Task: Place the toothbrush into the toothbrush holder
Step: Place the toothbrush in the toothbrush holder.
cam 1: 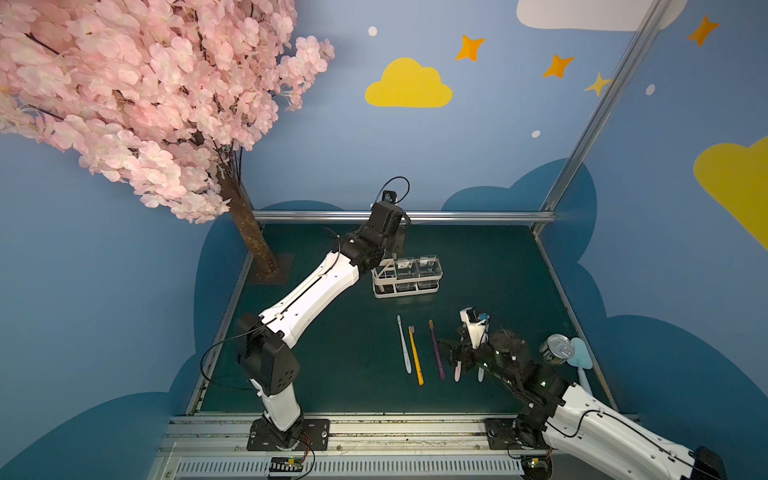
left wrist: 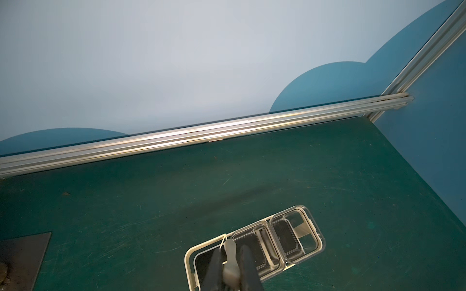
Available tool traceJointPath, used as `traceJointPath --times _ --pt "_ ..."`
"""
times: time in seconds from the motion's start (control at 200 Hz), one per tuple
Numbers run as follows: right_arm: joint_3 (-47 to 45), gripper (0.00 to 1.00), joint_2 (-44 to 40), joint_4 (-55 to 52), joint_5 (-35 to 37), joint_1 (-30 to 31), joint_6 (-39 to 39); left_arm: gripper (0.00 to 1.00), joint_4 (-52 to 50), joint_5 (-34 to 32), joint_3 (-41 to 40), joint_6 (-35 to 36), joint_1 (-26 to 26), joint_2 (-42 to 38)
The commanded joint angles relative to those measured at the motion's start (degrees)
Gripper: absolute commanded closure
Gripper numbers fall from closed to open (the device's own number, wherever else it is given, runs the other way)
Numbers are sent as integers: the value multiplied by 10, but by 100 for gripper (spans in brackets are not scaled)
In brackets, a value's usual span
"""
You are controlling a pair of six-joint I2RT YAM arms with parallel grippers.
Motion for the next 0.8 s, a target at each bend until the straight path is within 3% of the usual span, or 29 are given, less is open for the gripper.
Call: traceJointPath --times 0.0,0.796 --pt "1 16 4 15 -11 -2 -3 98 7 -2 12 4 2 5" --pt "-1 15 11 21 -17 -2 -3 98 -15 13 -20 8 7 -5"
